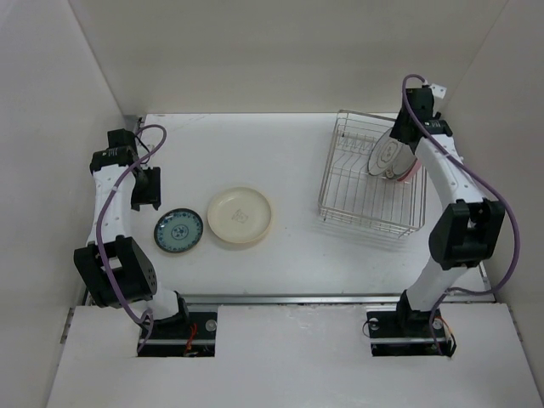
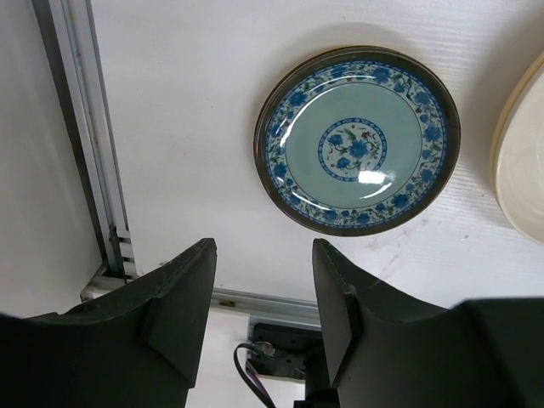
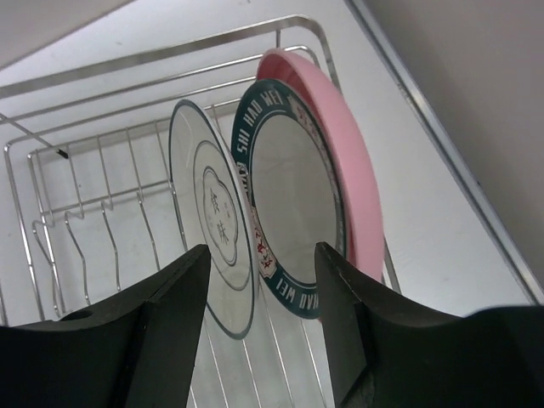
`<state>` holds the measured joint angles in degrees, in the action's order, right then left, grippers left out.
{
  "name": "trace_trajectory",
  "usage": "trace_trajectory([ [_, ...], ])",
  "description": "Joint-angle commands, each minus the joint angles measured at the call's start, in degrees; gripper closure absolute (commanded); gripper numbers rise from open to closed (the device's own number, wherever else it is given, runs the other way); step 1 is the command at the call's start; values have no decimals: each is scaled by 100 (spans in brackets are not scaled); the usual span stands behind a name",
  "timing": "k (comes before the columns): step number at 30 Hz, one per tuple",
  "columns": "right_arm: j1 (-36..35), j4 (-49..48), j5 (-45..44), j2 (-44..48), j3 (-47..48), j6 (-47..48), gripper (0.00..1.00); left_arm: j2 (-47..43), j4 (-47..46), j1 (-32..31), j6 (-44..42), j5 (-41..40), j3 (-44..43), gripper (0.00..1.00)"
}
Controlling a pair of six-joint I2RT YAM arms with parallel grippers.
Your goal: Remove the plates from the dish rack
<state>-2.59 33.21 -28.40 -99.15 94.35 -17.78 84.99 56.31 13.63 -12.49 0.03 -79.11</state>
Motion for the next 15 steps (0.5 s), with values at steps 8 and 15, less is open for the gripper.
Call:
trace_trajectory([
  [8,110,133,696,-974,567,-32,61,-132,117,26,10,23,98,54],
  [15,110,133,-138,-440,383,-33,100,-132,300,-27,10,145,45,54],
])
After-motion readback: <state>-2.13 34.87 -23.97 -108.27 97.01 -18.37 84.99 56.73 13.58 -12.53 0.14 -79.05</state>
